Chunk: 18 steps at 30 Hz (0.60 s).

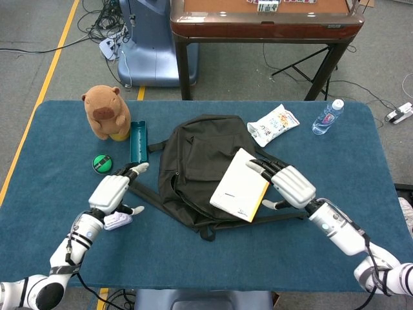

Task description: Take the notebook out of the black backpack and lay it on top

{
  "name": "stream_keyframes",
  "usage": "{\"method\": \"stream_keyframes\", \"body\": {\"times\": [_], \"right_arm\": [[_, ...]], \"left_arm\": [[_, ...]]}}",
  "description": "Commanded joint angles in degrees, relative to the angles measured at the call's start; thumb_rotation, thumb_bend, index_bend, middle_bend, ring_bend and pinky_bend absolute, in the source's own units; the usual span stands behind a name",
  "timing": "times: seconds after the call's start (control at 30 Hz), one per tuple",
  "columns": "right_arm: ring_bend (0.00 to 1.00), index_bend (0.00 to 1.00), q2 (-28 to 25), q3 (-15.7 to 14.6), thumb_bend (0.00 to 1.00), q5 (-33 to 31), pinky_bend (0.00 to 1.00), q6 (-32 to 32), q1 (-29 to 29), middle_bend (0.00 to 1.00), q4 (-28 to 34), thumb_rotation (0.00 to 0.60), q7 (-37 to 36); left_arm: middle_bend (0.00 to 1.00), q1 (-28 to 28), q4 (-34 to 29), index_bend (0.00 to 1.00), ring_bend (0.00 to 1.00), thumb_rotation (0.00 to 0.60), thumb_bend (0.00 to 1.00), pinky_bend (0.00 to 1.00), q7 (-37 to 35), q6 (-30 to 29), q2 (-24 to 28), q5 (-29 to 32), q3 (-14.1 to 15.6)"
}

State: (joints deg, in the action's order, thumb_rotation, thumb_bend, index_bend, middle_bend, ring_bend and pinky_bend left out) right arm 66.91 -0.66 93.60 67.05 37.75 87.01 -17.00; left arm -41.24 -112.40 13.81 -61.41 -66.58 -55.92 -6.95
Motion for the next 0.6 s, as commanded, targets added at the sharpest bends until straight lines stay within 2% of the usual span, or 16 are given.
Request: {"method": "stream_keyframes", "body": {"times": [0.03,0.17,0.33,0.47,0.6], "right_arm": [[0.08,0.01,-2.97,-0.48,0.17,0.75,0.21,2.73,-2.31,0.09,1.99,0.600,0.57],[0.08,0.01,-5.90,-0.79,0.17,0.35,0.21,5.42,-5.12,0.10,3.17,0.600,2.00],[0.09,0.01,-8.59,-1.52,0.17,-0.84,0.21,8.37,-9.12,0.15,4.04,0.600,4.32],[0.17,0.12,-9.40,-2.05,0.22,-2.29,0.22,11.29,-13.01,0.24,3.79,0.600,6.44],[0.25,0.25,-9.37,-2.43,0.26,-4.09,0.31,14.75,-17.46,0.32,2.73,0.600,8.01]], "left_arm": [[0.17,1.59,0.39,0.08,0.06,0.600,0.16,0.15,-1.29,-1.07,0.95,-1.81,0.62],[0.17,4.04,1.11,0.09,0.07,0.600,0.16,0.15,-3.23,-2.81,1.82,-3.74,1.25],[0.17,7.14,2.33,0.11,0.07,0.600,0.16,0.15,-5.65,-5.13,2.90,-4.96,1.74],[0.17,10.13,4.47,0.13,0.08,0.600,0.16,0.15,-7.90,-7.93,2.86,-6.54,2.18],[0.17,13.59,7.45,0.15,0.09,0.600,0.16,0.15,-8.79,-12.00,2.04,-8.95,3.03]]}}
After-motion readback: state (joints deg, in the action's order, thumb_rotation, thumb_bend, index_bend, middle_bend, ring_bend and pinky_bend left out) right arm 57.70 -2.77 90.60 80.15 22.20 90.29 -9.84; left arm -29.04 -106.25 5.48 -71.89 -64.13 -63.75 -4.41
